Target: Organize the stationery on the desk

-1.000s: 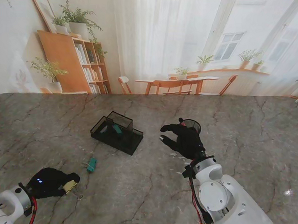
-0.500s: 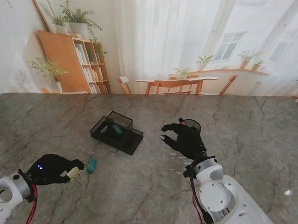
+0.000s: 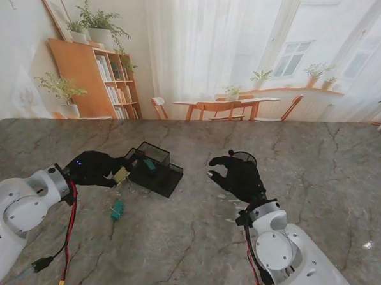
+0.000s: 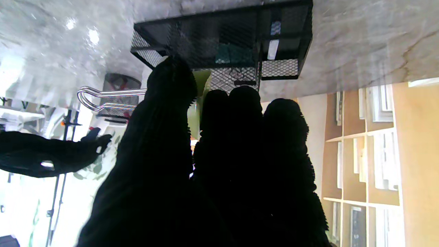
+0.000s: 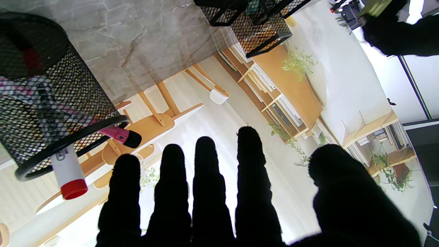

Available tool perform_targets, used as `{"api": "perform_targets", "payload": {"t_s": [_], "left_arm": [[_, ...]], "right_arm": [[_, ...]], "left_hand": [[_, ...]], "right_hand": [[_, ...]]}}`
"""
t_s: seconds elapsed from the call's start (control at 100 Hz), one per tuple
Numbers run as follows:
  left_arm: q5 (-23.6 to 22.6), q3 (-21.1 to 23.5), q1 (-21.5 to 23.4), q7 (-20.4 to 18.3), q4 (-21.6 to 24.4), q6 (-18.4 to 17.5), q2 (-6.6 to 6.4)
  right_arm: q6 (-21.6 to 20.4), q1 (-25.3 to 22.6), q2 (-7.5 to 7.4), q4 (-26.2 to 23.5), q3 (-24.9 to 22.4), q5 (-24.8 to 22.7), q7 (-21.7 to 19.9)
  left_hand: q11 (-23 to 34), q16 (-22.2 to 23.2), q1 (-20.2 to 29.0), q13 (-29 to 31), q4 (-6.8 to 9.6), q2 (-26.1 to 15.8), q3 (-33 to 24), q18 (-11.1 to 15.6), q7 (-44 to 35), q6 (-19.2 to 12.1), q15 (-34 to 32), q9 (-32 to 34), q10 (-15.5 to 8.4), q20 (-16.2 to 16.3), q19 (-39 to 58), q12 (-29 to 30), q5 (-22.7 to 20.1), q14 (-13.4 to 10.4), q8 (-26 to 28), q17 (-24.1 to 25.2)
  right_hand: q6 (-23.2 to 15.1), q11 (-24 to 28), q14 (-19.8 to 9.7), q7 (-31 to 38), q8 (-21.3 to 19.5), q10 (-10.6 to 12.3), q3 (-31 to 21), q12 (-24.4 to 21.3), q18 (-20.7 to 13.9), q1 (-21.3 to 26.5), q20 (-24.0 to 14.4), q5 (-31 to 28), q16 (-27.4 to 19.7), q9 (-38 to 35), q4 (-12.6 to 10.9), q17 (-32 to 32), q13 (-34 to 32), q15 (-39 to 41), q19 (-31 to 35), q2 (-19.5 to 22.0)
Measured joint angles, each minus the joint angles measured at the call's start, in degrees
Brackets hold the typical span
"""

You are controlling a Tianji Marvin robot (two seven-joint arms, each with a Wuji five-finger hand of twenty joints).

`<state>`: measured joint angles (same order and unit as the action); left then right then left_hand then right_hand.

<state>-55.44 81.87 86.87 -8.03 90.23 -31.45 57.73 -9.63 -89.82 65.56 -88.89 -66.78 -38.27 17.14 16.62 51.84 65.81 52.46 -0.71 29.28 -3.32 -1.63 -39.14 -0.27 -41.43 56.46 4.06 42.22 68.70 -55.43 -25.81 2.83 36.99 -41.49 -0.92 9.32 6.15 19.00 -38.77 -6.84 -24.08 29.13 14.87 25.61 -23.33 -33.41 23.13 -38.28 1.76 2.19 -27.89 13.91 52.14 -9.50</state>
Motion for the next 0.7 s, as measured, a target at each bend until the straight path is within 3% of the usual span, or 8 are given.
{"api": "perform_targets", "payload": {"t_s": [0.23,0.7], "left_arm": [[4.4,-8.8,-9.5,0.3,-6.5,4.4,0.24],[12.2,-25.2,-26.6,4.4,-22.9,9.7,2.67]], "right_arm": [[0.0,-0.3,0.06,-0.1,-0.4,0.1,0.3],[0.2,-0.3,0.15,0.0,-0.4,0.8,0.3]], "left_hand": [[0.0,0.0,0.0,0.0,0.00,0.0,0.0,0.0,0.0,0.0,0.0,0.0,0.0,0.0,0.0,0.0,0.0,0.0,0.0,0.0],[0.0,0.0,0.6,0.0,0.00,0.0,0.0,0.0,-0.4,0.0,0.0,0.0,0.4,0.0,0.0,0.0,0.0,0.2,-0.7,0.0]], "right_hand": [[0.0,0.0,0.0,0.0,0.0,-0.1,0.0,0.0,0.0,0.0,0.0,0.0,0.0,0.0,0.0,0.0,0.0,0.0,0.0,0.0],[0.0,0.0,0.0,0.0,0.0,-0.2,0.0,0.0,0.0,0.0,0.0,0.0,0.0,0.0,0.0,0.0,0.0,0.0,0.0,0.0]]}}
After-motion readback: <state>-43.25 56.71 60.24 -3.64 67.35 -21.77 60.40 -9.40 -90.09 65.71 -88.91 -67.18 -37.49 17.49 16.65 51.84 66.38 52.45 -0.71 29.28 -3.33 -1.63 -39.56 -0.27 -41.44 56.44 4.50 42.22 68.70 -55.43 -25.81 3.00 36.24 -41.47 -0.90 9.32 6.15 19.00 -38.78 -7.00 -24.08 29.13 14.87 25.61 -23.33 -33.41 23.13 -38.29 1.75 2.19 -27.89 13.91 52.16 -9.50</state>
